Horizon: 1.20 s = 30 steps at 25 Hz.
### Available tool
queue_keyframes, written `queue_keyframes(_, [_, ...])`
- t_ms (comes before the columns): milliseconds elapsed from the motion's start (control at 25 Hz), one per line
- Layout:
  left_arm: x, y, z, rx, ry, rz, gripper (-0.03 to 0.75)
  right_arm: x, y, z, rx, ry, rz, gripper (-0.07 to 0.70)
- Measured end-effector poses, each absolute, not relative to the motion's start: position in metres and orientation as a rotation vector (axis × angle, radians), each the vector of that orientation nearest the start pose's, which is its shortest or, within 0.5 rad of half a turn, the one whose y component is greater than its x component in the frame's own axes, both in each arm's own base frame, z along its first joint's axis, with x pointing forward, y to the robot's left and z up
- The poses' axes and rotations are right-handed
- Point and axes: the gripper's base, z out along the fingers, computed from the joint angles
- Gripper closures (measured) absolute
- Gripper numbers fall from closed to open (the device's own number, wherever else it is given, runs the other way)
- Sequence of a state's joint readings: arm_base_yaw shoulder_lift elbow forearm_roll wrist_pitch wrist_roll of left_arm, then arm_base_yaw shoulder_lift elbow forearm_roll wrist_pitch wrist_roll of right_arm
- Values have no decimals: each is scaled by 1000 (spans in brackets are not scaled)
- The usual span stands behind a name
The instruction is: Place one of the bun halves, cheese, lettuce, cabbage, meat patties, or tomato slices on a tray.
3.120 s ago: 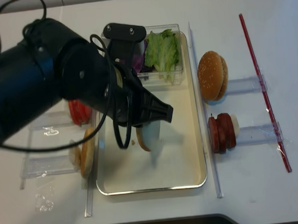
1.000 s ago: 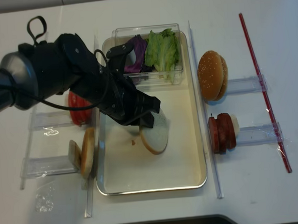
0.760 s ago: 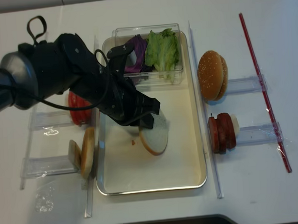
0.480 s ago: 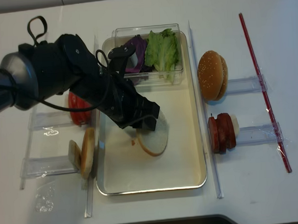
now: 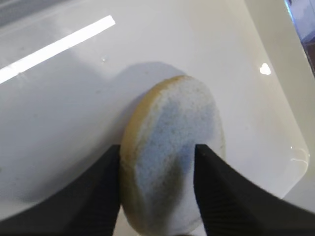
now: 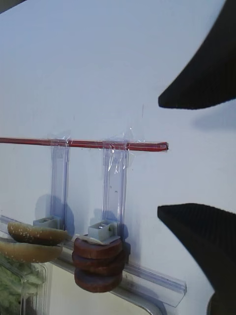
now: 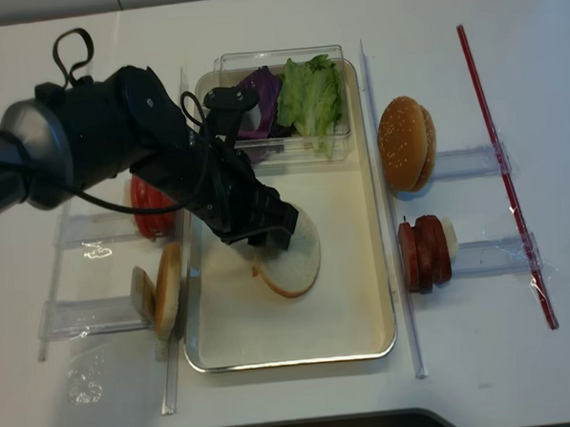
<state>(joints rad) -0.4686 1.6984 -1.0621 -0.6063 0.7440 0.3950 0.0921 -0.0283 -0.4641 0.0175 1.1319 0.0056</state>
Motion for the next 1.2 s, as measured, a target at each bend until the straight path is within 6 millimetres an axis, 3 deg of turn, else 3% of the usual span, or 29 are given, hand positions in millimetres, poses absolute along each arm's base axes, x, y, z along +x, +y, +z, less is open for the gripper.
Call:
queue_keyframes(240, [283,-178,213,666,2736,-616,372,-8,1,262,-93,2122,79,169])
queue_keyframes(720, [301,-173,260,784,2753,-377,371,-8,1,262,-91,2120,81,169])
queue_keyframes(960, [311,-155,281,741,2756,-53,371,-8,1,262,-91,2120,81,169])
queue_keyframes(1200, [302,-130,311,677,2689,197,372,-8,1,262,-91,2120,81,169])
